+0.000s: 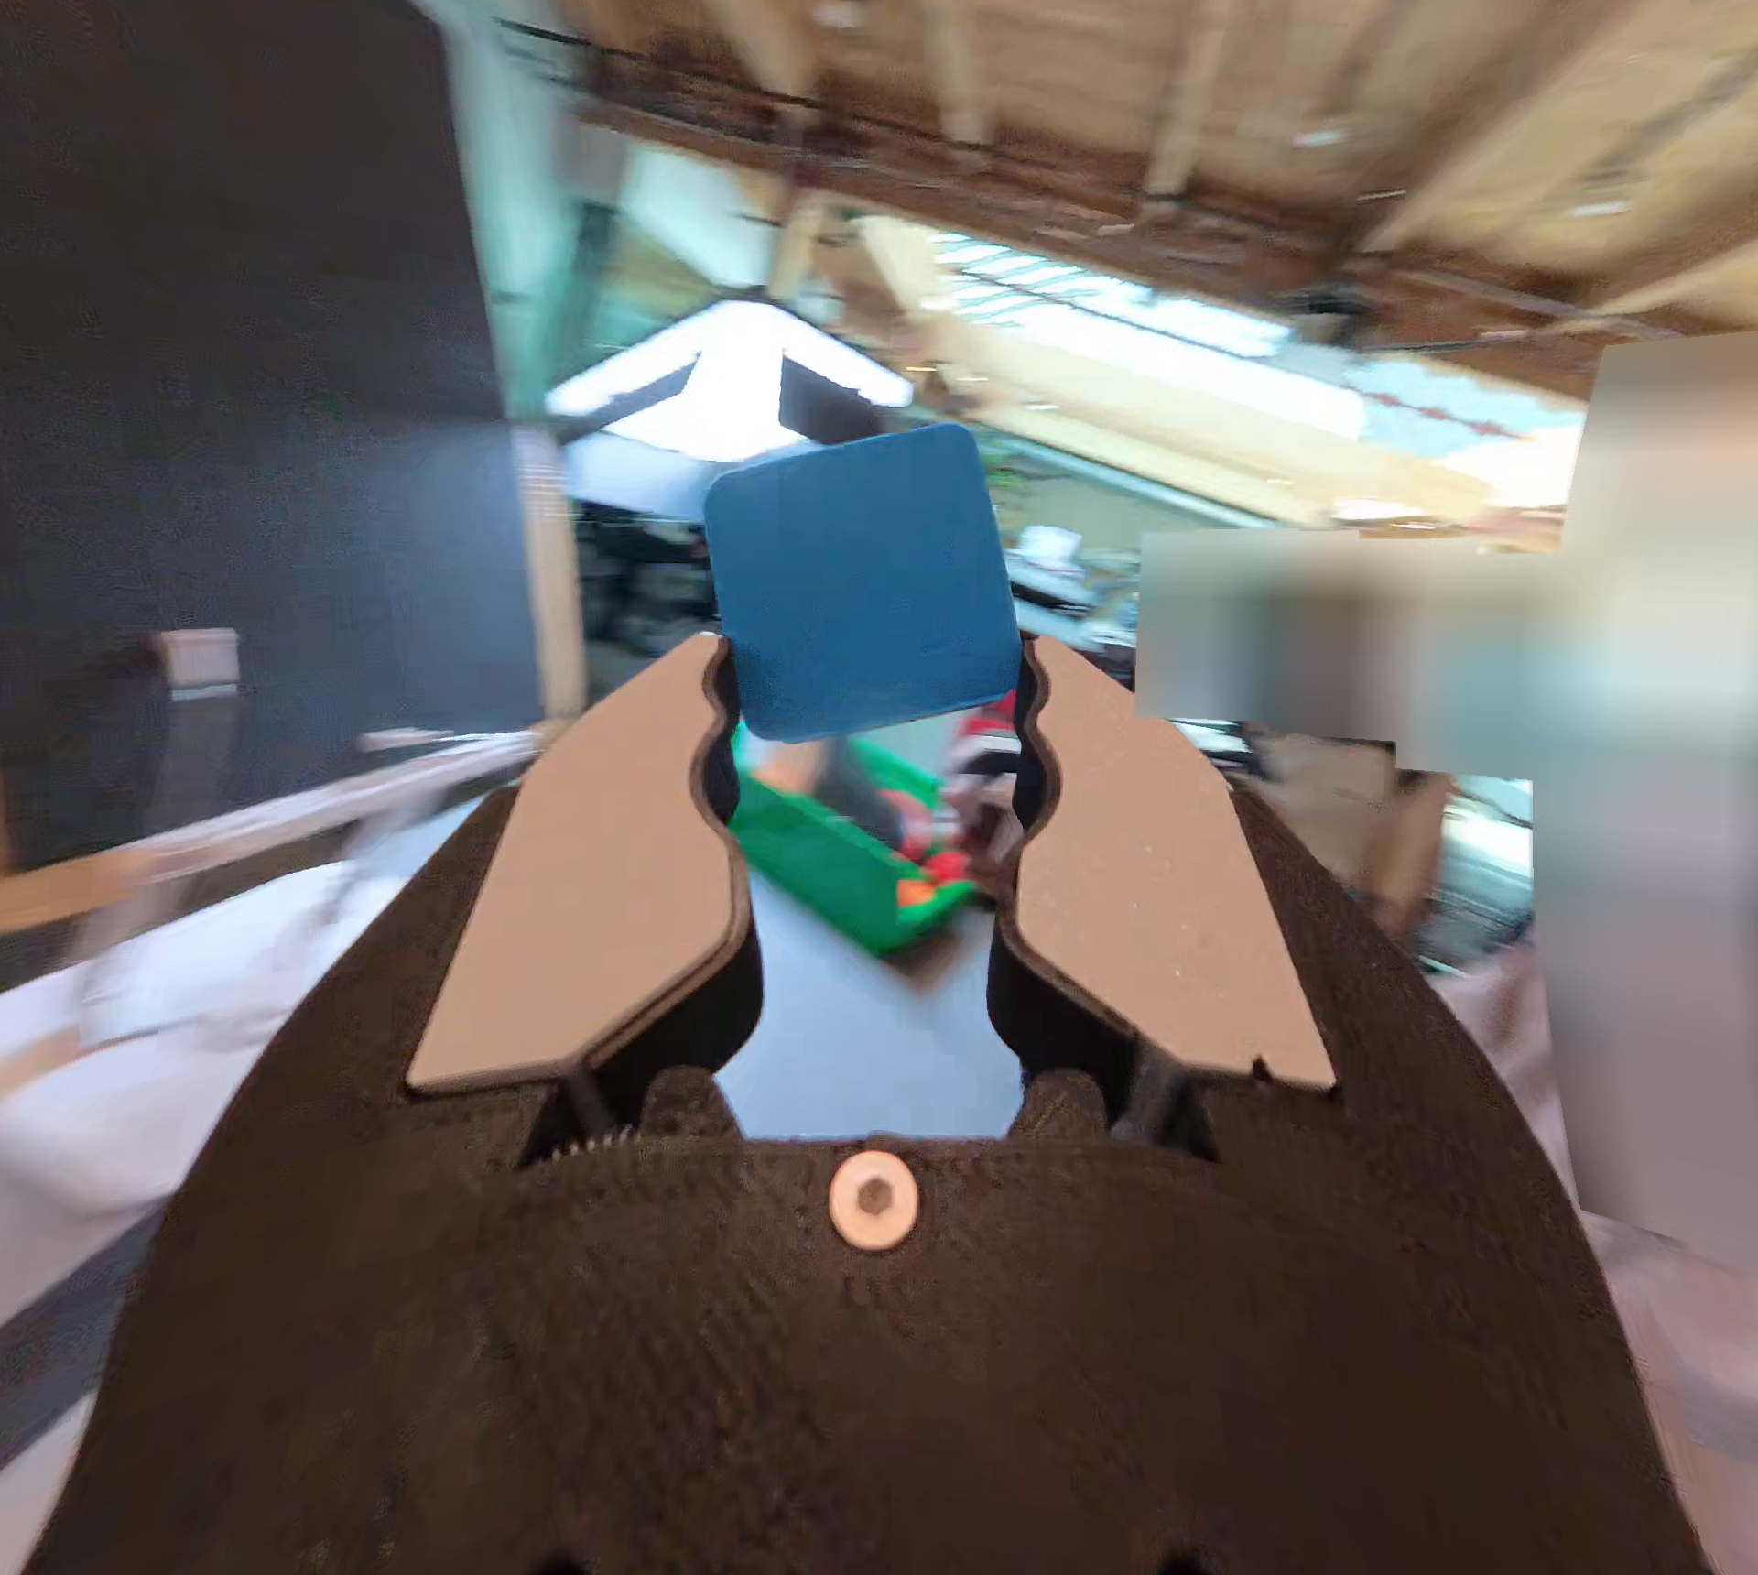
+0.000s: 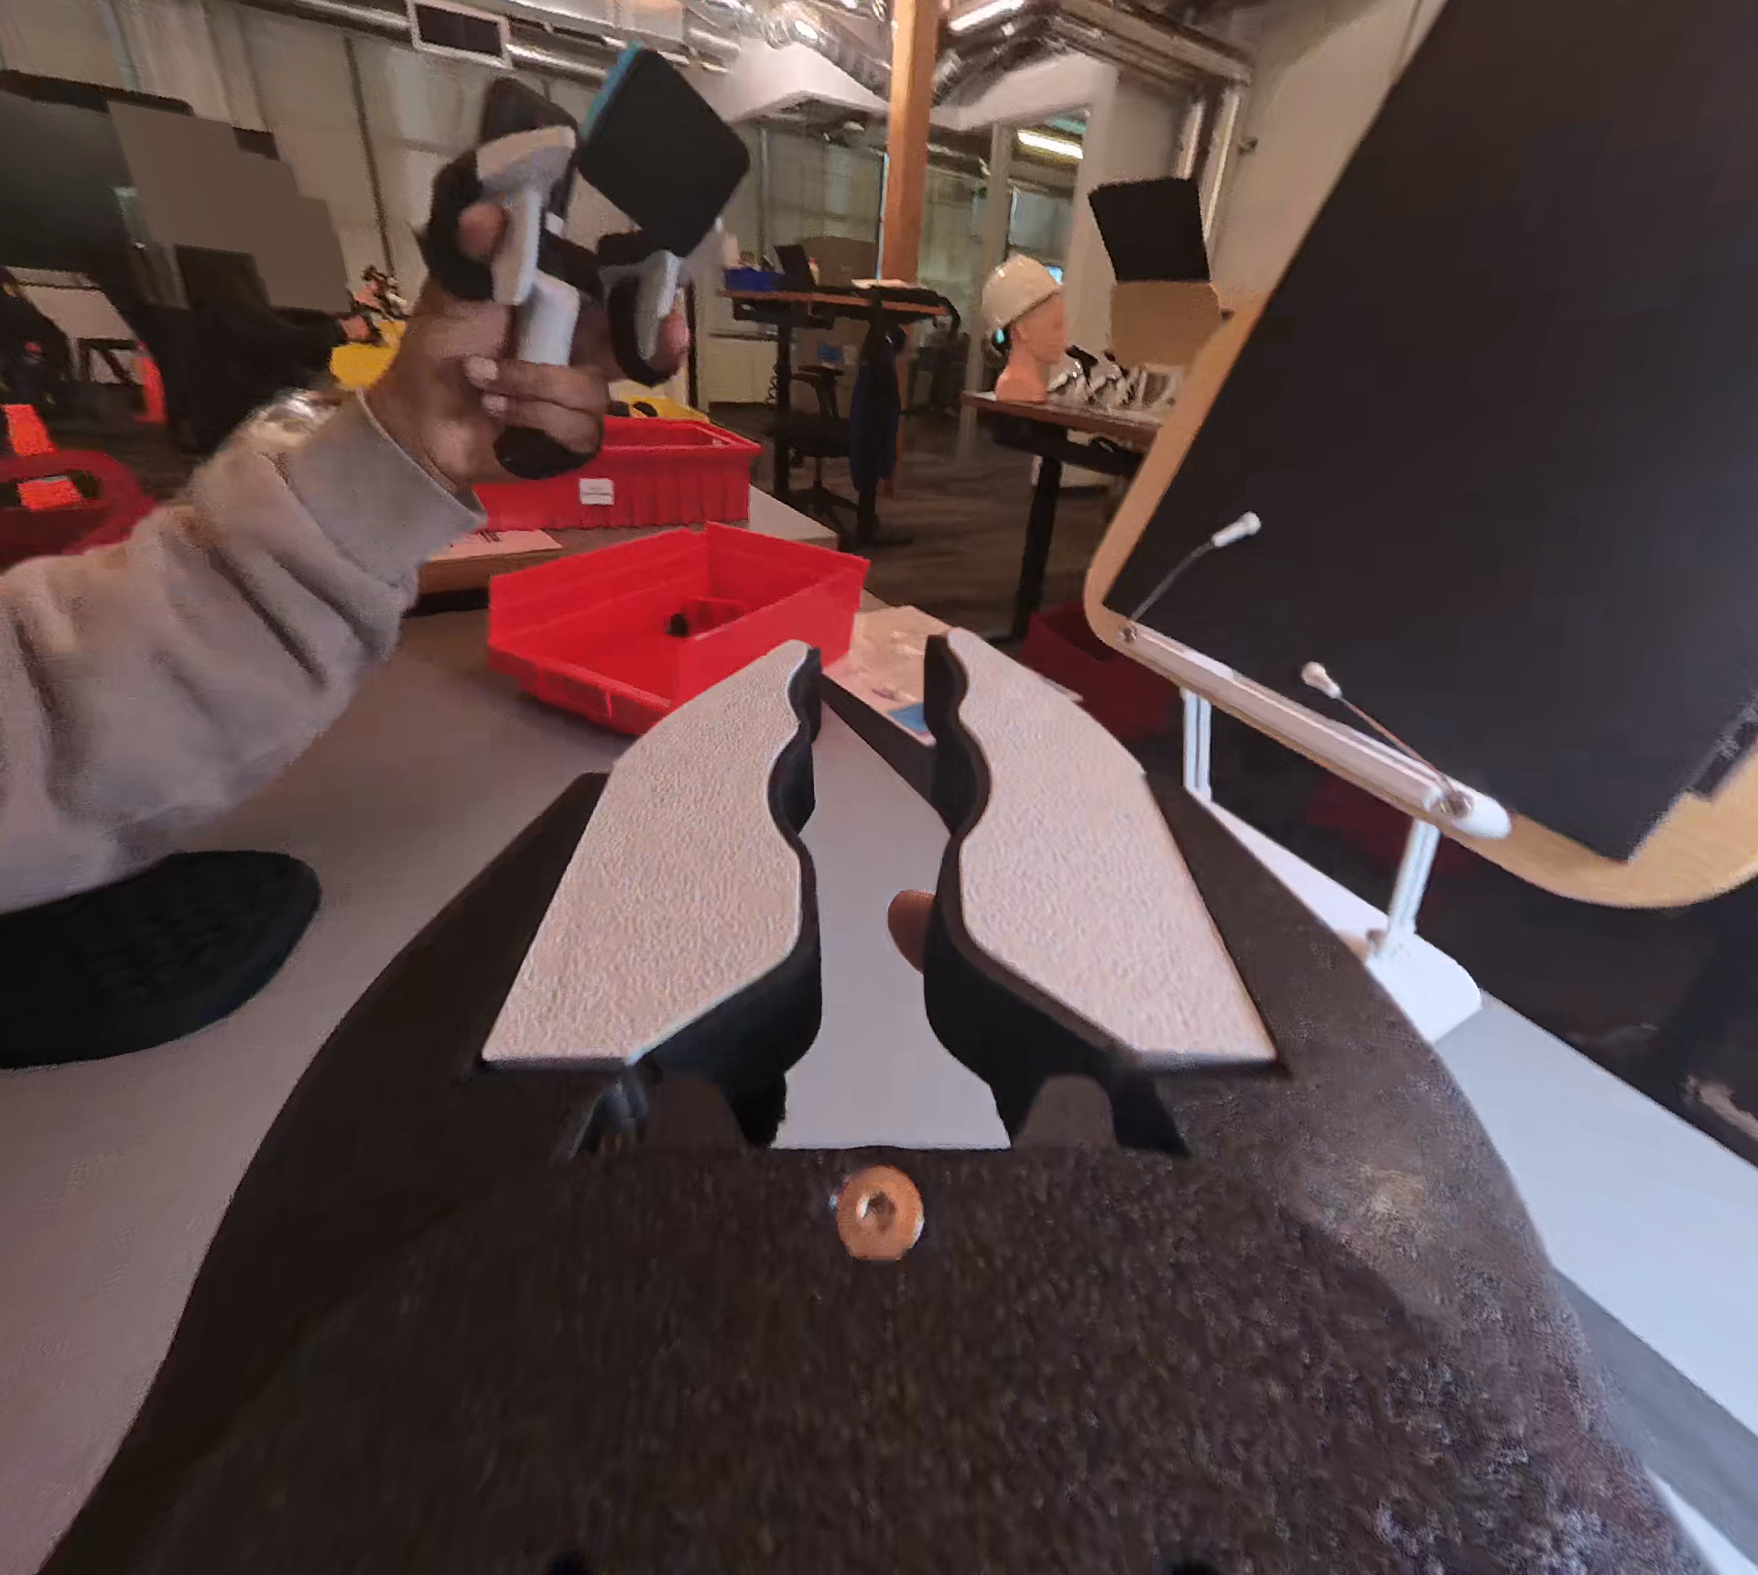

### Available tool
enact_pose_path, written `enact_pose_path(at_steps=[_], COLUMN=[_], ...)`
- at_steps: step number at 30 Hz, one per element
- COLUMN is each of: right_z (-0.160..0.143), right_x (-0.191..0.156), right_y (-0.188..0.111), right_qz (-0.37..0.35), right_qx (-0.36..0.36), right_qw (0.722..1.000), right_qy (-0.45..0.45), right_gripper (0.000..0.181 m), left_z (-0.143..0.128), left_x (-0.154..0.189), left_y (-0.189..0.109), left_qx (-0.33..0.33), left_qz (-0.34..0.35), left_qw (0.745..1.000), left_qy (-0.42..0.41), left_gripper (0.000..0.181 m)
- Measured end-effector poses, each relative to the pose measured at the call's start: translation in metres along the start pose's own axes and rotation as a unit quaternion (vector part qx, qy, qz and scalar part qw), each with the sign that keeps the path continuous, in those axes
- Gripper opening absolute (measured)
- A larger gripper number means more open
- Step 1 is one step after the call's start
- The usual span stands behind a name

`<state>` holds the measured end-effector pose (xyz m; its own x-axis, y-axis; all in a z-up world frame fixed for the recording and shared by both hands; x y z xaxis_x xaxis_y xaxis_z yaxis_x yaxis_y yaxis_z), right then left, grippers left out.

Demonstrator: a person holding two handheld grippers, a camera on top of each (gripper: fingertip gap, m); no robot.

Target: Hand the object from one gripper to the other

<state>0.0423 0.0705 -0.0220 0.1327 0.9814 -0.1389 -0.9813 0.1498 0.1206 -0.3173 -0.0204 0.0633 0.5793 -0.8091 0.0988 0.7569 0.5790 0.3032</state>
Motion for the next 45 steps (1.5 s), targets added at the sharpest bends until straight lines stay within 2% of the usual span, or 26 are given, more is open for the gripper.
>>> enact_pose_path(at_steps=[2, 5, 8, 11, 12, 13, 15, 17, 20, 22, 24, 26, 28, 31, 32, 35, 37, 39, 40, 42, 45], right_z=[0.011, 0.028, 0.031, 0.015, 0.009, 0.004, 0.002, 0.008, 0.029, 0.040, 0.042, 0.037, 0.026, 0.000, -0.009, -0.031, -0.035, -0.036, -0.036, -0.033, -0.024], right_x=[-0.021, -0.053, -0.086, -0.106, -0.109, -0.112, -0.114, -0.108, -0.090, -0.081, -0.079, -0.080, -0.082, -0.083, -0.084, -0.086, -0.082, -0.078, -0.077, -0.073, -0.067], right_y=[-0.001, -0.003, -0.007, -0.003, -0.002, -0.002, -0.005, -0.004, -0.010, -0.018, -0.024, -0.024, -0.018, -0.003, 0.002, 0.017, 0.021, 0.022, 0.022, 0.023, 0.024], right_qz=[0.031, 0.087, 0.160, 0.196, 0.200, 0.219, 0.237, 0.204, 0.095, 0.013, -0.062, -0.141, -0.205, -0.234, -0.228, -0.206, -0.205, -0.190, -0.176, -0.139, -0.058], right_qx=[0.025, 0.057, 0.060, -0.017, -0.044, -0.056, -0.059, -0.048, 0.056, 0.114, 0.162, 0.186, 0.177, 0.142, 0.131, 0.109, 0.092, 0.071, 0.064, 0.027, -0.010], right_qw=[0.999, 0.994, 0.983, 0.969, 0.963, 0.956, 0.953, 0.962, 0.979, 0.971, 0.941, 0.891, 0.823, 0.715, 0.700, 0.686, 0.698, 0.730, 0.750, 0.813, 0.935], right_qy=[-0.013, -0.019, -0.073, -0.152, -0.173, -0.185, -0.177, -0.178, -0.170, -0.210, -0.290, -0.389, -0.499, -0.644, -0.664, -0.689, -0.680, -0.653, -0.635, -0.565, -0.351], right_gripper=[0.023, 0.032, 0.044, 0.050, 0.049, 0.041, 0.031, 0.030, 0.029, 0.028, 0.028, 0.028, 0.028, 0.028, 0.028, 0.028, 0.029, 0.032, 0.036, 0.040, 0.045], left_z=[-0.014, -0.048, -0.091, -0.125, -0.133, -0.137, -0.137, -0.130, -0.113, -0.104, -0.100, -0.098, -0.101, -0.115, -0.121, -0.137, -0.140, -0.136, -0.131, -0.120, -0.103], left_x=[0.038, 0.085, 0.111, 0.130, 0.134, 0.136, 0.137, 0.132, 0.115, 0.107, 0.105, 0.108, 0.114, 0.117, 0.116, 0.110, 0.104, 0.096, 0.091, 0.081, 0.082], left_y=[0.030, 0.066, 0.097, 0.110, 0.112, 0.114, 0.113, 0.114, 0.109, 0.104, 0.104, 0.107, 0.113, 0.121, 0.123, 0.127, 0.124, 0.120, 0.117, 0.106, 0.094], left_qx=[0.027, 0.021, -0.045, -0.112, -0.133, -0.148, -0.154, -0.139, -0.095, -0.090, -0.090, -0.050, -0.023, -0.027, -0.038, -0.073, -0.086, -0.080, -0.057, -0.022, -0.020], left_qz=[-0.127, -0.300, -0.387, -0.442, -0.446, -0.448, -0.449, -0.405, -0.289, -0.215, -0.153, -0.124, -0.125, -0.122, -0.115, -0.109, -0.102, -0.094, -0.087, -0.070, -0.055], left_qw=[0.991, 0.951, 0.916, 0.882, 0.877, 0.873, 0.869, 0.893, 0.948, 0.971, 0.983, 0.988, 0.984, 0.977, 0.976, 0.971, 0.974, 0.980, 0.984, 0.990, 0.998], left_qy=[-0.027, -0.066, -0.091, -0.119, -0.119, -0.123, -0.141, -0.141, -0.089, -0.054, -0.050, -0.074, -0.123, -0.173, -0.178, -0.199, -0.181, -0.155, -0.148, -0.124, -0.003], left_gripper=[0.056, 0.056, 0.056, 0.056, 0.056, 0.056, 0.056, 0.056, 0.053, 0.051, 0.049, 0.049, 0.049, 0.050, 0.050, 0.040, 0.037, 0.034, 0.033, 0.026, 0.025])
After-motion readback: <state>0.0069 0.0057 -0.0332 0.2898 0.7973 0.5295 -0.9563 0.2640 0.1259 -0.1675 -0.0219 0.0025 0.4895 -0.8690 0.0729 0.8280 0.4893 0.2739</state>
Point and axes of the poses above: each gripper's, where its closed fingertips meet, y out along the fingers, z out of its top, x = y × z across the jaws, the point moved 8 cm from there along -y, back along the fingers, and after that the axes turned 13 degrees about y, right-handed, at the moved point
